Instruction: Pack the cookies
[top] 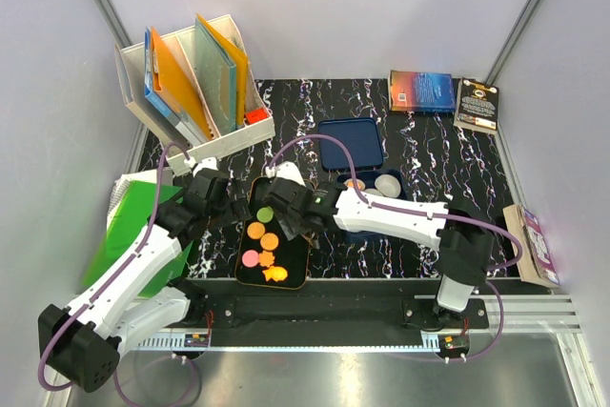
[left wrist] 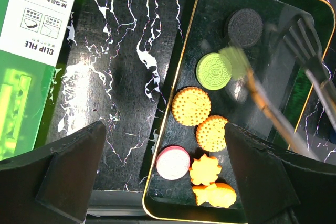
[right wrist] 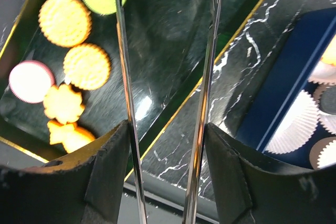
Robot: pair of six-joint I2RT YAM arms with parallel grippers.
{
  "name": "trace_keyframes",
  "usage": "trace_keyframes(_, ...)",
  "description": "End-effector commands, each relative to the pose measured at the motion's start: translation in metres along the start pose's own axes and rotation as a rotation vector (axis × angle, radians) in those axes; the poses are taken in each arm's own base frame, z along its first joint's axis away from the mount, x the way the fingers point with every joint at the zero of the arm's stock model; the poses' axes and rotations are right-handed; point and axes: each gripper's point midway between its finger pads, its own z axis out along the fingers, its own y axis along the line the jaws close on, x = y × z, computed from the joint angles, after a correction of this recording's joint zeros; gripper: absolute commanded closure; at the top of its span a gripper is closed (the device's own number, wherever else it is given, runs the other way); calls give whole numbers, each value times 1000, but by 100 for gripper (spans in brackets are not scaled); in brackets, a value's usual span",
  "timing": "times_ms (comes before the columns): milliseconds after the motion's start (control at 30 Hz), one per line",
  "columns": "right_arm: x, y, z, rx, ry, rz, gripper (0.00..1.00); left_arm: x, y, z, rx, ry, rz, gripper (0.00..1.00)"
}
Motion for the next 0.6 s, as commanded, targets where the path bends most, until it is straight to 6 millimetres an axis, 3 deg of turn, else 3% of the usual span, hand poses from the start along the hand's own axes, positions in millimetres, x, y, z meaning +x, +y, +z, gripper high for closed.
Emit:
trace_keyframes(0, -31, -2, -1, -11, -76, 46, 37, -11, -4, -2, 3, -38, -11, 1)
trace_keyframes(567, -18, 14, 18, -71, 1, 24, 46, -8, -5, 0, 8, -19, -1, 1)
